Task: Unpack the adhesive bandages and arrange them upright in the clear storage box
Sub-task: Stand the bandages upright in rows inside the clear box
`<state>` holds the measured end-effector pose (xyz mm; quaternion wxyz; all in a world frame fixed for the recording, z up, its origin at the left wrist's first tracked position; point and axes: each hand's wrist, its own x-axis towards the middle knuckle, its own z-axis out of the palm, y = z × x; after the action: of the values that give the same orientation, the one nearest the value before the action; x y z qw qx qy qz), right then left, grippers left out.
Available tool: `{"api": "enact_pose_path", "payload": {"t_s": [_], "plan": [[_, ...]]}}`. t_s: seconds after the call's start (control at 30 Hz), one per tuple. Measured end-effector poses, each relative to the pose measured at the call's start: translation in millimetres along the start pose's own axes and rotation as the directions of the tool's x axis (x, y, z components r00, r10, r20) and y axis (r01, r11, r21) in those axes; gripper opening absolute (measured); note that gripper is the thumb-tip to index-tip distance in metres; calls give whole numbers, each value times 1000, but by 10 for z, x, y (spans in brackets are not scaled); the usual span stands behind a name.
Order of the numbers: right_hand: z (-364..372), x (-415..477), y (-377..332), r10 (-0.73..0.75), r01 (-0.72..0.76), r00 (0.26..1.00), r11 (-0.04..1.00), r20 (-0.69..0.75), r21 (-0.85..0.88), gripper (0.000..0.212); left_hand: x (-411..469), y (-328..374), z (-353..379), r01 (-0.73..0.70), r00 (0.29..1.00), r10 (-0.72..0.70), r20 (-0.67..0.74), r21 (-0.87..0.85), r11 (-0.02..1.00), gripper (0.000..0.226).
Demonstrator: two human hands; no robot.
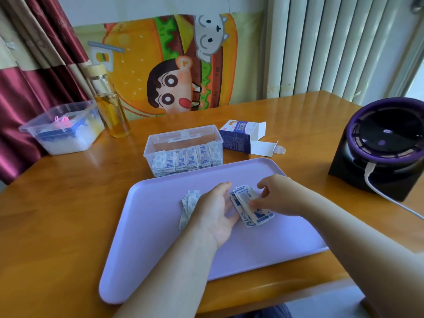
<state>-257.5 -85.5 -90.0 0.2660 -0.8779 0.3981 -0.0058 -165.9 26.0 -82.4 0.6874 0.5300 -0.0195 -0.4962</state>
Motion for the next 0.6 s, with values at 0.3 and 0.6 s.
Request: {"api": "enact_pose_path", "payload": {"t_s": [0.3, 0.6], "plan": [[-43, 70, -224, -24, 38, 995, 988, 97, -147, 39, -30, -101, 68, 18, 1000, -20, -15, -129, 992, 7], [-121, 66, -416, 34, 18, 982, 962, 184, -273, 43, -29, -197, 161, -58, 992, 33, -122, -204, 977, 54]]}}
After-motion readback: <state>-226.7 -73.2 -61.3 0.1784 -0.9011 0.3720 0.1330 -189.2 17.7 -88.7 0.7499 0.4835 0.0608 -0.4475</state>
